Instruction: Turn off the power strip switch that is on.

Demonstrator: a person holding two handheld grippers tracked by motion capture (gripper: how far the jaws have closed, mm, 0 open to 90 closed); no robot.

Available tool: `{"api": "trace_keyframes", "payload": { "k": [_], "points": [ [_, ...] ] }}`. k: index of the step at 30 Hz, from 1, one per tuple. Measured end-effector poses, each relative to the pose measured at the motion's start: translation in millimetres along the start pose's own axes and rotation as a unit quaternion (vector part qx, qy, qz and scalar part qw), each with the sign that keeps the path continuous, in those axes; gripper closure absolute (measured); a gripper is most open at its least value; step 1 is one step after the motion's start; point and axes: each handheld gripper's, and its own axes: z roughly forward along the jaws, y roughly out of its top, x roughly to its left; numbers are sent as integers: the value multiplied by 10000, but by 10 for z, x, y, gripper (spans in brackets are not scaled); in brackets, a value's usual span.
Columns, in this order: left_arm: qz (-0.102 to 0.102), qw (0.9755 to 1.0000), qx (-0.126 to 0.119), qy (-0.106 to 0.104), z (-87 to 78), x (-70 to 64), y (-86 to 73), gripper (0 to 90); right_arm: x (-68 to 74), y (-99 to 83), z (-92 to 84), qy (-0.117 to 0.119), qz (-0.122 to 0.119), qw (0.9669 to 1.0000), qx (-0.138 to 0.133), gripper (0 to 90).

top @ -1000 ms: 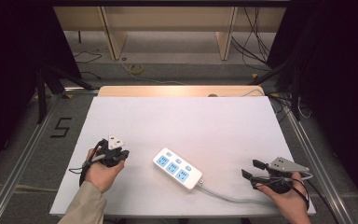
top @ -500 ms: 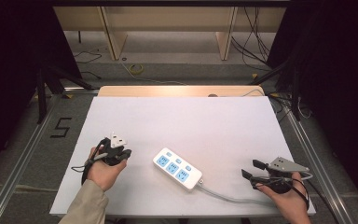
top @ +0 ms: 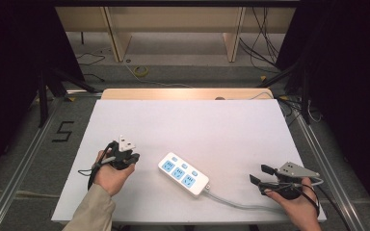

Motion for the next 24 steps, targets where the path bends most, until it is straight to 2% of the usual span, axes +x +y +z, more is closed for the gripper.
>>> {"api": "trace_keyframes", "payload": {
  "k": [24],
  "points": [
    [126, 9999, 0, -62, 61, -96, 113, 898, 1, 0, 0, -8, -3, 10000, 1, 369]
  ]
}}
